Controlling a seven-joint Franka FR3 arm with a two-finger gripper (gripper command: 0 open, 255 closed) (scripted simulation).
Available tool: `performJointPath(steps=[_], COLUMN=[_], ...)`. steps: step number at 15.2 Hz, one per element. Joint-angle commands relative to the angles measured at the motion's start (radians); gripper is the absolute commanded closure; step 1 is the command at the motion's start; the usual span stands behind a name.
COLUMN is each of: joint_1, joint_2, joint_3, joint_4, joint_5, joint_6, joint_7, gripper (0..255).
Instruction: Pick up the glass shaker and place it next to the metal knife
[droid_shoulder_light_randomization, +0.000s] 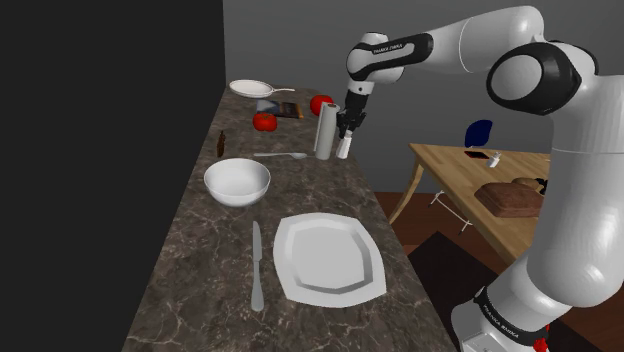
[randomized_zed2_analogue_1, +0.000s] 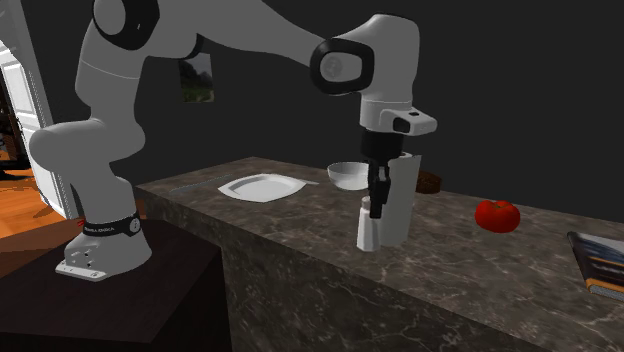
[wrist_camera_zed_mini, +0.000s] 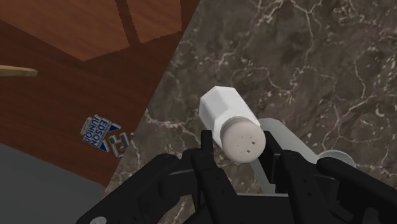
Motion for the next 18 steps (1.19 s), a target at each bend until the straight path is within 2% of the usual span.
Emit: performJointPath(steps=[1,18], joint_1=[0.000,-0.004], joint_2=[-0.012,-0.041], joint_3=[-0.001,-0.004], joint_4=[0.008,0.193], joint_5=[-0.002,-0.009], joint_6=[-0.020,-0.233], joint_7=[0.002,0.019], gripper=[255,255])
